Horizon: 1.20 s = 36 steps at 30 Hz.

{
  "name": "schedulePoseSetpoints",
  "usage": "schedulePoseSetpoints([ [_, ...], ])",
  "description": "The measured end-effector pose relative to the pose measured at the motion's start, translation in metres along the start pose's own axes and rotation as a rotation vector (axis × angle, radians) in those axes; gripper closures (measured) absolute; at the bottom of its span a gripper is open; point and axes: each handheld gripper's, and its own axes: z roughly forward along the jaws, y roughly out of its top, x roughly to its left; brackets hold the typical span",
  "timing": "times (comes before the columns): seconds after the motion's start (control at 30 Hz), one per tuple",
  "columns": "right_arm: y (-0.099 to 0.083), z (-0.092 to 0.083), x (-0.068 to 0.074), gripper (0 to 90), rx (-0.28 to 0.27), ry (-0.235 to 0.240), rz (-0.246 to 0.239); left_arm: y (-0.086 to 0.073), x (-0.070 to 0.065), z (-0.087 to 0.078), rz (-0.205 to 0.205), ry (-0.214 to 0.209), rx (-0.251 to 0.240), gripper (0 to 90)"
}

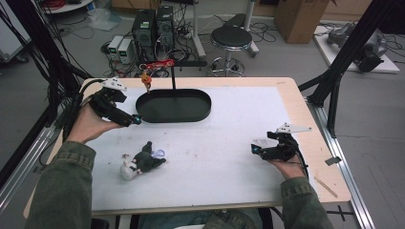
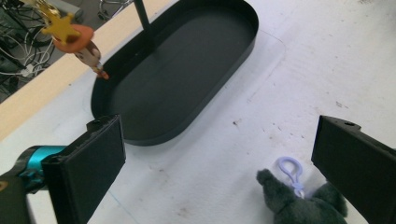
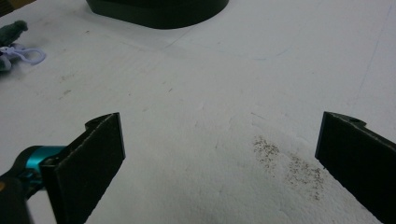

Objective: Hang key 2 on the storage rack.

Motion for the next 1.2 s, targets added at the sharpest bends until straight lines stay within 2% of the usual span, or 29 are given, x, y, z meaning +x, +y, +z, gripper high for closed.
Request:
schedulePoseSetpoints([
  [0.17, 0.000, 0.000, 0.000, 0.4, 0.001, -0.003, -0.003, -0.010, -0.006, 0.002, -0.003, -0.014, -0.004, 3.3],
  [0.3, 0.000, 0.000, 0.000, 0.4, 0.001, -0.003, -0.002, -0.017, -0.011, 0.005, 0.000, -0.018, 0.012, 3.3],
  [0.5, 0.000, 0.000, 0.001, 0.4, 0.005, -0.002, -0.002, -0.034, -0.020, 0.014, 0.006, -0.046, 0.049, 3.4],
  [0.7, 0.000, 0.000, 0.000, 0.4, 0.002, -0.004, -0.006, -0.046, -0.032, 0.020, 0.006, -0.066, 0.048, 3.3],
  [0.97, 0.000, 0.000, 0.000, 0.4, 0.001, -0.002, -0.005, -0.060, -0.047, 0.031, 0.023, -0.092, 0.092, 3.3],
  [1.13, 0.000, 0.000, 0.000, 0.4, 0.000, -0.003, -0.005, -0.072, -0.051, 0.039, 0.013, -0.102, 0.128, 3.4],
  [1.2, 0.000, 0.000, 0.000, 0.4, 0.001, -0.004, -0.005, -0.075, -0.052, 0.042, 0.004, -0.122, 0.137, 3.4],
])
